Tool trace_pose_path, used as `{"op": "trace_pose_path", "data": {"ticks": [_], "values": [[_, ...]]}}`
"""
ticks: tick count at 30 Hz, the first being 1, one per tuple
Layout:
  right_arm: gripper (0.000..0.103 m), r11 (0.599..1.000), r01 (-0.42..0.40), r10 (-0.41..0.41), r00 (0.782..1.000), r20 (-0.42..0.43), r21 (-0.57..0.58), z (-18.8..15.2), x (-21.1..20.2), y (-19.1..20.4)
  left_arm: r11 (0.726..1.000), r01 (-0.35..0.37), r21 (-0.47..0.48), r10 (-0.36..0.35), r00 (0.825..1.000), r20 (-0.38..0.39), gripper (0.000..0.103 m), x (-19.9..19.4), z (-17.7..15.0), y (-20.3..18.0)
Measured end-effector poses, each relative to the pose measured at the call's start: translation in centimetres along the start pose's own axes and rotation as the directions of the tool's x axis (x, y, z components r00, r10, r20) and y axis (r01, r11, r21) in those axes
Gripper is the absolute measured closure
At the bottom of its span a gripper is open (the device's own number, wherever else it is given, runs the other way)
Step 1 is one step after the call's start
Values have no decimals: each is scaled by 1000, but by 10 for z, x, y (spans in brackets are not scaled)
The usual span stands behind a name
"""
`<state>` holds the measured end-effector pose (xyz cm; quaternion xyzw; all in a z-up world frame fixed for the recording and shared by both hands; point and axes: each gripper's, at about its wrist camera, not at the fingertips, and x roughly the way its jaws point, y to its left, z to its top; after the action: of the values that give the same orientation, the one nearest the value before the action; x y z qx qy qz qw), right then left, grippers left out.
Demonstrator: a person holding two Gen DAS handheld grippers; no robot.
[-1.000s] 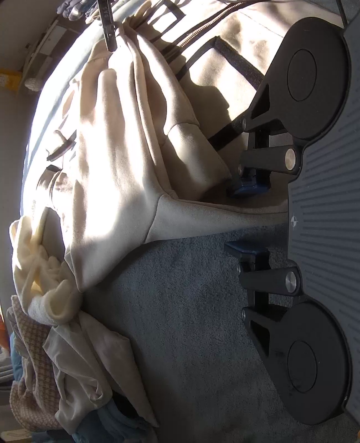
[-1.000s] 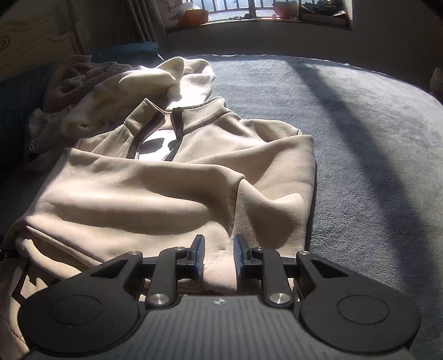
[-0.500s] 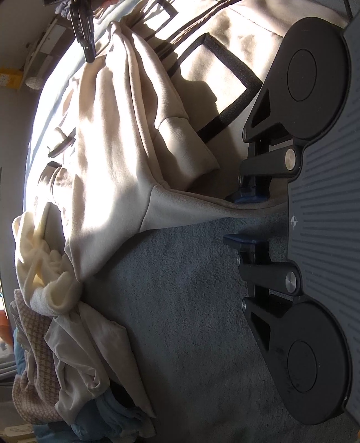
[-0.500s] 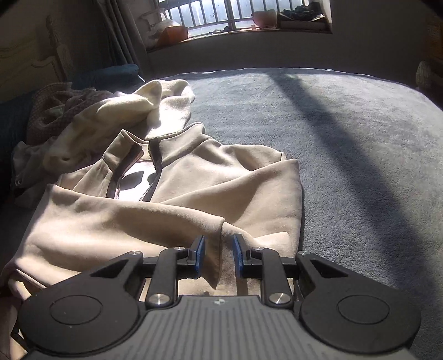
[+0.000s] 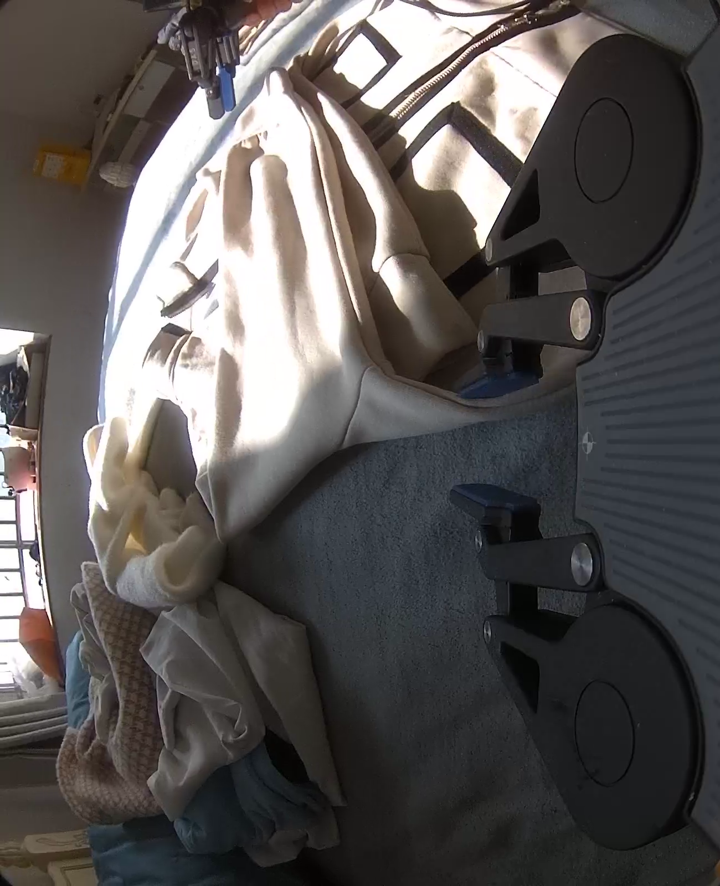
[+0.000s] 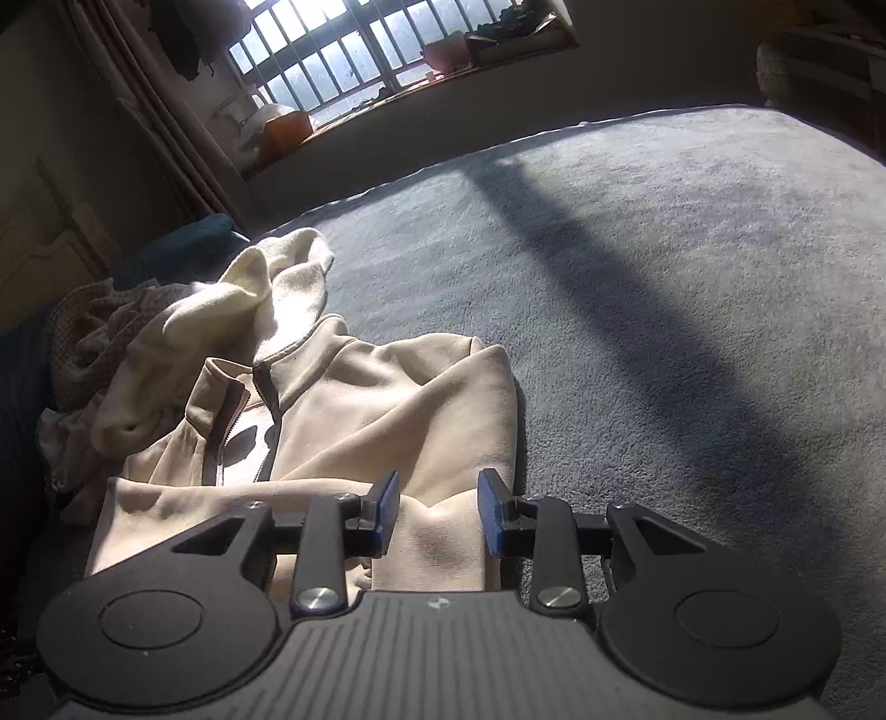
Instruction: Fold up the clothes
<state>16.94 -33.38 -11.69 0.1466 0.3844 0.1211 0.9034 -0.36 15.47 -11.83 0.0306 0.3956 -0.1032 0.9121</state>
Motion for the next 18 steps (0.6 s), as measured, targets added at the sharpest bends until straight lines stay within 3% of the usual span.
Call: {"op": "trace_pose_path", "data": {"ticks": [2, 3, 6, 8, 11, 13, 17, 18], "values": [[70, 996, 11, -11, 1000, 2, -88, -2, 2, 10, 1000, -5, 4, 5, 999, 31, 69, -2, 7, -2], [65, 988, 13, -12, 1000, 2, -156, -2, 3, 18, 1000, -5, 3, 5, 999, 46, 69, -3, 11, -2], [45, 919, -7, -6, 999, -32, -394, 1, 17, 44, 1000, 16, 8, -17, 997, 76, 69, -3, 19, -6], [39, 867, -16, -30, 996, -85, -498, 2, 31, 53, 999, 35, 15, -36, 995, 91, 69, -2, 23, -10], [39, 807, -56, -77, 977, -199, -588, 2, 53, 59, 997, 56, 54, -61, 993, 101, 69, 8, 29, -21], [42, 790, -82, -102, 960, -261, -608, 3, 59, 60, 993, 69, 94, -79, 991, 106, 69, 17, 32, -31], [79, 796, -156, -86, 927, -364, -585, 14, 51, 68, 989, 83, 123, -95, 991, 94, 69, 31, 34, -40], [81, 794, -166, -76, 927, -367, -585, 17, 47, 70, 988, 88, 127, -100, 991, 91, 69, 34, 34, -42]]}}
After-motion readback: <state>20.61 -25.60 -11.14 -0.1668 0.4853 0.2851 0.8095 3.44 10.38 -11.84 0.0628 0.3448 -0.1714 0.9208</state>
